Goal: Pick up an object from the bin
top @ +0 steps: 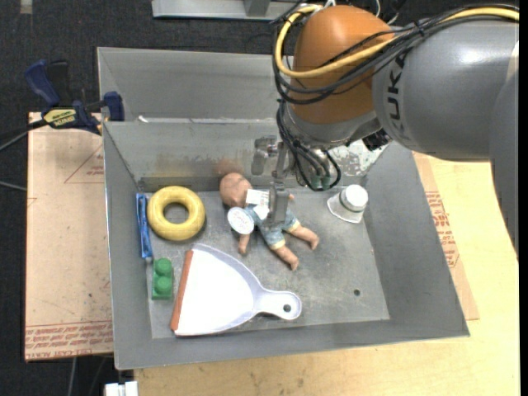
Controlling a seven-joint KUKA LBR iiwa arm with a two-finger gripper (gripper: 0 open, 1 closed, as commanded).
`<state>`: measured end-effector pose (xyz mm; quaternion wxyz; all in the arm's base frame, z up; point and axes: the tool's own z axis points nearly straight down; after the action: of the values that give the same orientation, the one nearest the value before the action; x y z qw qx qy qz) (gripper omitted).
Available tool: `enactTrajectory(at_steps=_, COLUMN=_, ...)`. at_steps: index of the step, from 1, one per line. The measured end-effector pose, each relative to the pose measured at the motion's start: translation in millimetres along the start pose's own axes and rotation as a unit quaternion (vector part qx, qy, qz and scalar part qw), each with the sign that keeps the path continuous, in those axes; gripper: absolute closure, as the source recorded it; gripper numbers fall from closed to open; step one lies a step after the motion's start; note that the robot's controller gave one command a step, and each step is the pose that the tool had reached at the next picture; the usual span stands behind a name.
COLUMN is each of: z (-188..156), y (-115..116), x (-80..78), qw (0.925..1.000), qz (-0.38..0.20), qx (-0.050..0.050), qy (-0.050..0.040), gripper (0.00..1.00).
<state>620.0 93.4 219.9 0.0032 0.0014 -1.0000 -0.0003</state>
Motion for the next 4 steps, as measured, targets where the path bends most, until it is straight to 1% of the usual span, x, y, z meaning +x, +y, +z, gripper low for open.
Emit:
enactTrajectory(at_steps=1, z=-5, y=0, x=-1.4, qw=1.0000, qz=0.001, qx=0.000, qy=-0.0041, gripper=0.00)
enactTrajectory(at_steps=2, z=58, y=-14, x=-2.5, qw=0.9991, qz=0.043, qx=-0.001, qy=-0.0044, gripper=0.00)
enactTrajectory(at_steps=3, z=74, y=-34, x=2.3, qw=0.9985, qz=0.055, qx=-0.001, qy=-0.0018, gripper=0.00)
enactTrajectory(at_steps=4, z=78, y=-25, x=0.7, qw=0.9963, qz=0.085, qx=-0.002, qy=-0.0052, gripper=0.00)
